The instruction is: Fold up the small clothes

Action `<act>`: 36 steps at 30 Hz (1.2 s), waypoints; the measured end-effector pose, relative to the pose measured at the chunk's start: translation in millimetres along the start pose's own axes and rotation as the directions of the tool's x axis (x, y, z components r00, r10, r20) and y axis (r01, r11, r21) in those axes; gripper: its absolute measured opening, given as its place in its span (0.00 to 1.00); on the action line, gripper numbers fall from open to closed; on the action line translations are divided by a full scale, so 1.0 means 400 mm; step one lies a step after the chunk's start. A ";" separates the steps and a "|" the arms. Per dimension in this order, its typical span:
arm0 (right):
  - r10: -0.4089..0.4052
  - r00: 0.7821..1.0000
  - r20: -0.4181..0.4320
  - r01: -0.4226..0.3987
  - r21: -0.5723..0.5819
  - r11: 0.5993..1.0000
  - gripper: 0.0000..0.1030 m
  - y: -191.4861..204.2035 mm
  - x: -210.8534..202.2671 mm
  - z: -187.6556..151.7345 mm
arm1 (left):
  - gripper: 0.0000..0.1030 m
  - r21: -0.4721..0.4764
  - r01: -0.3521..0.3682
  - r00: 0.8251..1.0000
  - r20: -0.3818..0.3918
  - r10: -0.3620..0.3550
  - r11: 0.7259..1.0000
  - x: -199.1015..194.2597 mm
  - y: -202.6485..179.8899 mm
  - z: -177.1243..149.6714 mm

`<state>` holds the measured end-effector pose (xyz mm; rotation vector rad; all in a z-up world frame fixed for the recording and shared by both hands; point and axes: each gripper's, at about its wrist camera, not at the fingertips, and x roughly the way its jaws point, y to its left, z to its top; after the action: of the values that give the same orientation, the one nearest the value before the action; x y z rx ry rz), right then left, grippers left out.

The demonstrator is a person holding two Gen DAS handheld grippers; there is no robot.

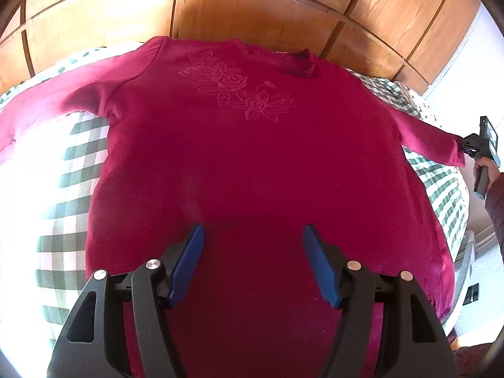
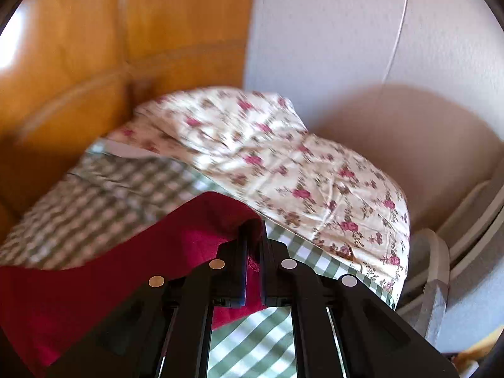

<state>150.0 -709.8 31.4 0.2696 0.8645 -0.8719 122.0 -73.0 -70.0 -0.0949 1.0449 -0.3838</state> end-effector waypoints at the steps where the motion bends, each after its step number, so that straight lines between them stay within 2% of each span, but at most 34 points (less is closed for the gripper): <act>1: 0.026 1.000 -0.016 -0.026 0.015 1.000 0.05 -0.005 0.013 -0.006 | 0.65 0.005 -0.004 1.000 0.000 0.004 1.000 0.001 -0.003 0.000; 2: 0.040 0.999 -0.020 -0.040 0.025 0.999 0.13 -0.005 0.017 -0.019 | 0.66 0.007 -0.005 1.000 0.000 0.005 1.000 0.003 -0.004 0.000; 3: 0.051 0.999 -0.017 -0.051 0.037 0.998 0.43 -0.010 0.012 -0.027 | 0.67 0.009 -0.008 1.000 0.001 0.008 1.000 0.005 -0.006 0.001; 5: 0.108 0.994 0.011 -0.108 0.099 0.989 0.77 -0.029 -0.002 -0.066 | 0.69 0.011 -0.010 1.000 0.004 0.010 1.000 0.009 -0.009 0.001; 7: 0.230 0.973 -0.020 -0.223 0.169 0.960 0.77 -0.042 -0.021 -0.127 | 0.69 0.015 -0.013 1.000 0.009 0.013 1.000 0.010 -0.010 -0.002; 8: 0.313 0.948 -0.056 -0.295 0.215 0.931 0.77 -0.042 -0.025 -0.171 | 0.69 0.017 -0.016 1.000 0.011 0.016 1.000 0.010 -0.011 -0.004; 9: 0.362 0.929 -0.079 -0.334 0.243 0.911 0.77 -0.037 -0.026 -0.202 | 0.69 0.018 -0.017 1.000 0.012 0.017 1.000 0.010 -0.013 -0.003; 11: 0.443 0.887 -0.133 -0.393 0.289 0.873 0.77 -0.008 -0.017 -0.267 | 0.69 0.015 -0.017 1.000 0.013 0.017 1.000 0.007 -0.013 -0.003; 13: 0.472 0.868 -0.154 -0.413 0.302 0.859 0.74 0.026 -0.002 -0.295 | 0.69 0.013 -0.017 1.000 0.015 0.017 1.000 0.001 -0.012 -0.007; 14: 0.462 0.873 -0.153 -0.407 0.290 0.866 0.70 0.047 0.002 -0.301 | 0.69 0.011 -0.021 1.000 0.018 0.020 1.000 -0.005 -0.010 -0.009; 15: 0.439 0.887 -0.143 -0.390 0.275 0.879 0.63 0.067 0.005 -0.299 | 0.69 0.008 -0.025 0.999 0.020 0.025 1.000 -0.009 -0.007 -0.011; 16: 0.433 0.890 -0.139 -0.388 0.265 0.883 0.54 0.083 0.009 -0.292 | 0.69 -0.001 -0.030 0.999 0.025 0.030 1.000 -0.014 -0.001 -0.014; 17: 0.424 0.895 -0.143 -0.382 0.249 0.890 0.26 0.097 0.016 -0.283 | 0.69 -0.008 -0.034 0.999 0.027 0.034 0.999 -0.017 0.003 -0.018; 18: 0.373 0.916 -0.147 -0.342 0.202 0.918 0.10 0.112 0.021 -0.271 | 0.69 -0.022 -0.041 0.999 0.030 0.041 0.999 -0.023 0.013 -0.023; 19: 0.299 0.942 -0.150 -0.279 0.144 0.950 0.04 0.124 0.027 -0.262 | 0.69 -0.032 -0.046 0.998 0.031 0.047 0.998 -0.026 0.021 -0.027; 22: 0.223 0.960 -0.167 -0.214 0.073 0.974 0.03 0.128 0.048 -0.252 | 0.69 -0.052 -0.052 0.998 0.037 0.054 0.997 -0.043 0.045 -0.044; 25: 0.235 0.959 -0.161 -0.224 0.079 0.971 0.05 0.118 0.025 -0.249 | 0.69 -0.067 -0.061 0.997 0.049 0.065 0.996 -0.068 0.066 -0.060; 26: 0.269 0.949 -0.161 -0.257 0.093 0.962 0.17 0.108 0.004 -0.254 | 0.69 -0.079 -0.064 0.996 0.058 0.069 0.995 -0.081 0.075 -0.065; 27: 0.294 0.943 -0.159 -0.282 0.095 0.955 0.36 0.100 -0.014 -0.261 | 0.69 -0.090 -0.069 0.995 0.066 0.075 0.994 -0.092 0.084 -0.072; 28: 0.316 0.936 -0.154 -0.306 0.083 0.948 0.47 0.097 -0.036 -0.272 | 0.69 -0.104 -0.073 0.994 0.073 0.081 0.992 -0.103 0.094 -0.077; 29: 0.354 0.922 -0.155 -0.350 0.057 0.935 0.61 0.096 -0.072 -0.292 | 0.69 -0.119 -0.079 0.993 0.080 0.089 0.990 -0.114 0.106 -0.082; 30: 0.392 0.905 -0.163 -0.391 0.041 0.920 0.64 0.096 -0.096 -0.310 | 0.69 -0.138 -0.090 0.991 0.088 0.103 0.986 -0.127 0.122 -0.089; 31: 0.439 0.880 -0.182 -0.443 0.023 0.896 0.64 0.102 -0.119 -0.331 | 0.69 -0.150 -0.101 0.989 0.091 0.116 0.983 -0.135 0.133 -0.096; 32: 0.497 0.840 -0.217 -0.511 -0.007 0.860 0.64 0.108 -0.153 -0.366 | 0.69 -0.163 -0.115 0.987 0.093 0.132 0.980 -0.143 0.147 -0.103; 35: 0.583 0.756 -0.298 -0.628 -0.075 0.775 0.64 0.123 -0.230 -0.462 | 0.69 -0.193 -0.136 0.984 0.088 0.155 0.972 -0.164 0.186 -0.131; 36: 0.611 0.717 -0.336 -0.671 -0.093 0.736 0.64 0.127 -0.262 -0.510 | 0.69 -0.197 -0.146 0.983 0.080 0.165 0.969 -0.169 0.197 -0.145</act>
<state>40.4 -510.2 -26.5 0.4865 1.0278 -0.0706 63.5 30.1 -63.8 -0.1998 0.9851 -0.1343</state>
